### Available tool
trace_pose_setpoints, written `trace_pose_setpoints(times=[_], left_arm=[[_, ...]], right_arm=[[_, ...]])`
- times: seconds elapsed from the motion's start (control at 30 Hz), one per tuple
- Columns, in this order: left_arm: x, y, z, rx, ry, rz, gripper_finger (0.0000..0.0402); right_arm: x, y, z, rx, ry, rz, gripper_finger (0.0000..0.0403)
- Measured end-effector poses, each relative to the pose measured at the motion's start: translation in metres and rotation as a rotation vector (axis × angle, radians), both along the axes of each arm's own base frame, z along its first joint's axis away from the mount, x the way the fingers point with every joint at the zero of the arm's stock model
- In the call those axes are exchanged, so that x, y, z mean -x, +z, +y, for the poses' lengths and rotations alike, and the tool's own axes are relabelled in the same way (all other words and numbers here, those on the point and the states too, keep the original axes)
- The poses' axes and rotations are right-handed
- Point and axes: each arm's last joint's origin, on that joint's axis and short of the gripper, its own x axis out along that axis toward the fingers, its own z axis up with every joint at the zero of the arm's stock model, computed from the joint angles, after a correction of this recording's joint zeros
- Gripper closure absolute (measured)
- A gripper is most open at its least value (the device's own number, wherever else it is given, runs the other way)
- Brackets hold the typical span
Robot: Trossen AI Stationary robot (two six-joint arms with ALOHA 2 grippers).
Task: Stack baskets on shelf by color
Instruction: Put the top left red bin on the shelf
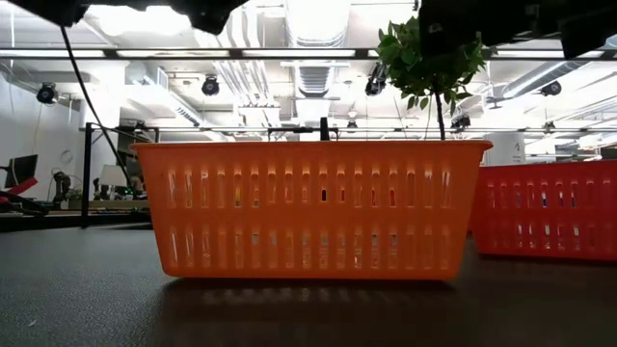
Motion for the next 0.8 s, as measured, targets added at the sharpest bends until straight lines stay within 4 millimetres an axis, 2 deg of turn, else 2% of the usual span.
trace_pose_setpoints(times=[0.23,0.43,0.8], left_arm=[[0.008,-0.017,-0.002,0.099,-0.023,0.050,0.0322],[0.013,-0.026,-0.009,0.077,-0.051,0.118,0.0322],[0.020,-0.039,-0.012,0.087,-0.066,0.211,0.0322]], right_arm=[[-0.029,-0.010,0.020,-0.013,-0.111,0.082,0.0394],[-0.050,-0.018,0.027,-0.056,-0.148,0.139,0.0394],[-0.083,-0.012,0.034,0.022,-0.258,0.275,0.0394]])
